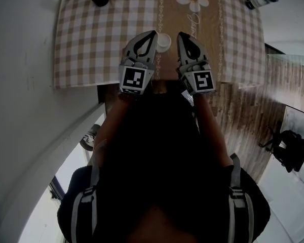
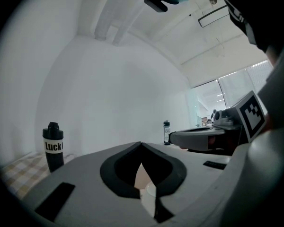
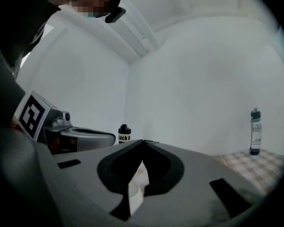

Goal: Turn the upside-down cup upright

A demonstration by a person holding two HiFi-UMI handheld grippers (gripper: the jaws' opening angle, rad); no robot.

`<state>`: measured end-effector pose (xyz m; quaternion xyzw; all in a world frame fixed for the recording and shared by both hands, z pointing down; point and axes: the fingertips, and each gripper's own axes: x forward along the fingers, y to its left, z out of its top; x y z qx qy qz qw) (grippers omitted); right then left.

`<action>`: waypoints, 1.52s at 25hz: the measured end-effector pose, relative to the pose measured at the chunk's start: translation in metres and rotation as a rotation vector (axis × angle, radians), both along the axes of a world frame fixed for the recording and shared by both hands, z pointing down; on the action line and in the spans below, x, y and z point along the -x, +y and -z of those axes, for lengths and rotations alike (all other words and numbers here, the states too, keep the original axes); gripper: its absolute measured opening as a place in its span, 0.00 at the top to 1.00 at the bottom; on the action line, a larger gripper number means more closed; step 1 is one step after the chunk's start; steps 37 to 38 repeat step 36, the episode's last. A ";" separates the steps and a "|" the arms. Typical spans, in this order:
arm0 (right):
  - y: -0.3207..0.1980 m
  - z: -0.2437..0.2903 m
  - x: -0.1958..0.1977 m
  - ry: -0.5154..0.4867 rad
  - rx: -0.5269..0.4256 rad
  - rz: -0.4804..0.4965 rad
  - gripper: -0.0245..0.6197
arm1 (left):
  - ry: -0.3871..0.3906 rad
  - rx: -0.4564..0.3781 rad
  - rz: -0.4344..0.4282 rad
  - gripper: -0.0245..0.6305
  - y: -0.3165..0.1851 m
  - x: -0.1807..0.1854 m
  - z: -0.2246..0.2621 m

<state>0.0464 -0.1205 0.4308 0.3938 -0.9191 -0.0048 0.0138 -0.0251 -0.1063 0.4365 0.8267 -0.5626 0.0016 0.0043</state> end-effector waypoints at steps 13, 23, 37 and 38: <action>0.005 -0.009 0.000 0.048 0.001 -0.002 0.96 | -0.019 0.016 0.010 0.95 0.004 0.003 -0.006; 0.009 -0.012 -0.002 0.049 0.013 -0.001 0.96 | -0.010 0.032 0.020 0.95 0.007 0.005 -0.008; 0.011 -0.017 -0.003 0.058 0.024 0.012 0.96 | -0.001 0.040 0.033 0.95 0.009 0.006 -0.012; 0.011 -0.017 -0.003 0.058 0.024 0.012 0.96 | -0.001 0.040 0.033 0.95 0.009 0.006 -0.012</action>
